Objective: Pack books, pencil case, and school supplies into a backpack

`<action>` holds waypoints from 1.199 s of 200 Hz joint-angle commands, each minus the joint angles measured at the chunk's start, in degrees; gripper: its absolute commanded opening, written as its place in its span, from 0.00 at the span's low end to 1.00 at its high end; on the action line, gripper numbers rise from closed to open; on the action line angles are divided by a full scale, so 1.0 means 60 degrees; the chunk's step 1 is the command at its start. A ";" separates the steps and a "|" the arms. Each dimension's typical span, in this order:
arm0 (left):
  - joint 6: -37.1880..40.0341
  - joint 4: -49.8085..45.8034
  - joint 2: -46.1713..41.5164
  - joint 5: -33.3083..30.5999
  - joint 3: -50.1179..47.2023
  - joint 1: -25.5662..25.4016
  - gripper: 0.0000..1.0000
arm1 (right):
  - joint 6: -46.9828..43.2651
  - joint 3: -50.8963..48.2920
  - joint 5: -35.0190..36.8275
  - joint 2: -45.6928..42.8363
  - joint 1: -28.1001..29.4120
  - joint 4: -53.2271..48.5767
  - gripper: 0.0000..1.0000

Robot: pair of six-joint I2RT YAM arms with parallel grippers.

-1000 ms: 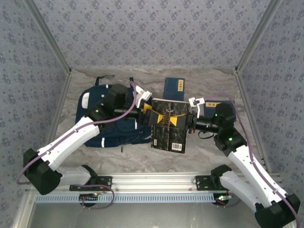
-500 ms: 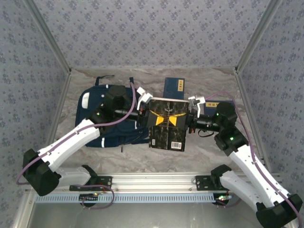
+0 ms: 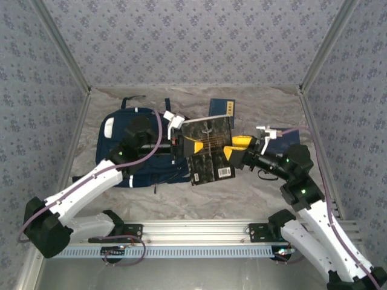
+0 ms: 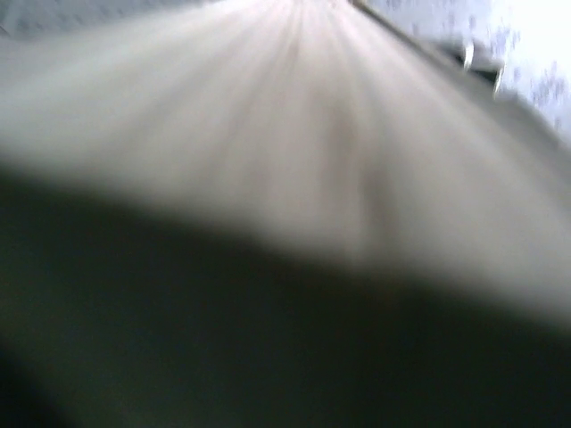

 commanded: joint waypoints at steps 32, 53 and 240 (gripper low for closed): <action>-0.3514 0.5117 -0.0509 -0.3360 -0.1012 -0.0068 0.00 | 0.3189 -0.2050 0.2112 -0.0225 0.0027 0.3772 0.83; -0.3740 0.5340 -0.0485 -0.3708 -0.0898 -0.0216 0.00 | 0.3973 -0.2567 0.2855 -0.0124 0.0256 0.4796 0.84; -0.4110 0.5165 0.0024 -0.4718 -0.0954 -0.0723 0.00 | 0.4021 -0.2552 0.4782 0.1936 0.2690 0.8444 0.10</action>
